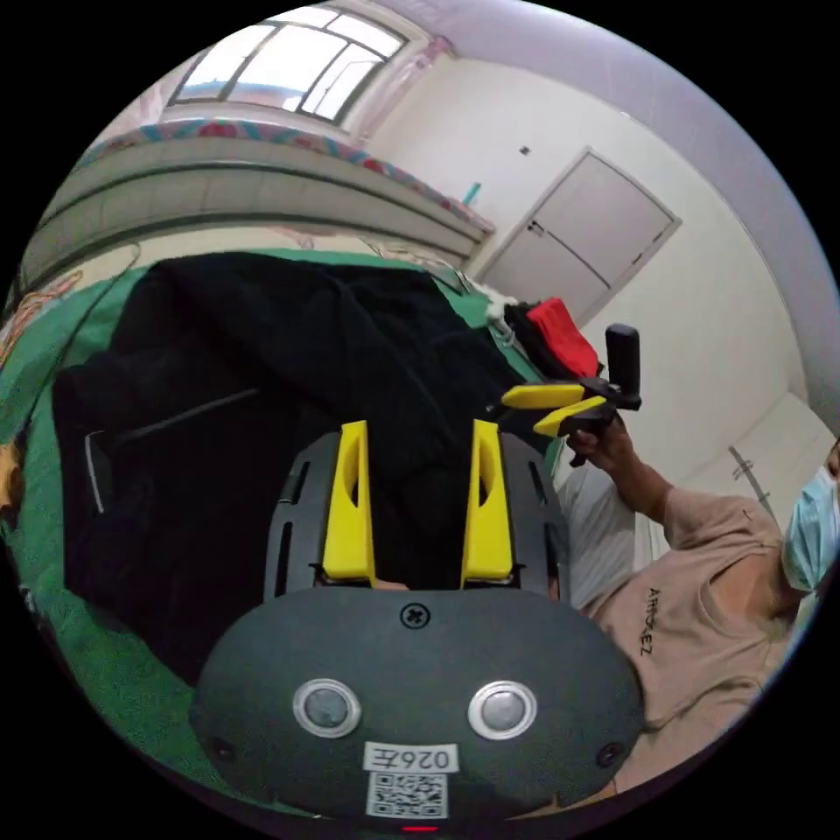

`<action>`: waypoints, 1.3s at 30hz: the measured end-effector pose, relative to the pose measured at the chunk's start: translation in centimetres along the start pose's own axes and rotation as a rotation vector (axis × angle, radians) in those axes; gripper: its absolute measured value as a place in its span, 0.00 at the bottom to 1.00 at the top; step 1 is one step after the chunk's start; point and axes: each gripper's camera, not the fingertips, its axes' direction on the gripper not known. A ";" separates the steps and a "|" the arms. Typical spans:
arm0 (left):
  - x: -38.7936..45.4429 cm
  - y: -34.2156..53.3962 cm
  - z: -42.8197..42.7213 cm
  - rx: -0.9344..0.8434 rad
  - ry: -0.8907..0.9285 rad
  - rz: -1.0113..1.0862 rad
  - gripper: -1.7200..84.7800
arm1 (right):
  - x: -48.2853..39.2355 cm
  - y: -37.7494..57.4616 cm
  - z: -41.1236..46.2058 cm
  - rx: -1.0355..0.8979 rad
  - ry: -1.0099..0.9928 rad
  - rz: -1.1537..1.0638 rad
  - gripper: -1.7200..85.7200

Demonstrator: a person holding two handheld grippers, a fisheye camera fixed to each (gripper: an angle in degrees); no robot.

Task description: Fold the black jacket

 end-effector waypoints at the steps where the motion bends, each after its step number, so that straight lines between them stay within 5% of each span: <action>1: 0.2 -0.1 2.7 -0.108 0.055 0.011 0.18 | -1.6 -0.3 0.5 -0.012 0.011 -0.051 0.17; 5: 2.9 -0.3 6.8 -0.183 -0.018 0.127 0.15 | -4.0 -1.6 1.1 -0.065 0.070 -0.085 0.14; 9: 9.5 1.0 4.4 0.010 -0.034 0.485 0.13 | -2.5 -1.5 -2.4 0.061 -0.013 0.018 0.13; 13: 8.2 3.0 2.7 0.069 0.220 0.599 0.02 | -1.9 -0.8 -6.4 0.197 -0.014 0.084 0.11; 17: 2.6 2.8 1.4 0.091 0.204 0.392 0.01 | -6.2 -0.5 -7.9 0.222 0.100 -0.075 0.12; 19: -2.7 2.9 0.7 0.176 0.168 0.105 0.01 | -9.5 -0.1 -7.1 0.211 0.116 -0.207 0.11; 23: -8.3 4.0 2.0 0.238 0.193 -0.172 0.01 | -14.3 0.7 -3.6 0.057 0.055 -0.404 0.05; 29: -9.2 2.9 5.8 0.093 0.052 -0.239 0.12 | -9.5 1.5 -6.8 -0.071 0.483 -0.218 0.05; 34: -9.3 2.2 9.9 0.030 0.052 -0.295 0.22 | -5.7 2.3 -11.1 -0.023 0.453 -0.076 0.12; 39: -10.0 2.2 13.4 0.016 0.024 -0.328 0.19 | -0.3 1.8 -10.2 -0.185 0.281 0.057 0.16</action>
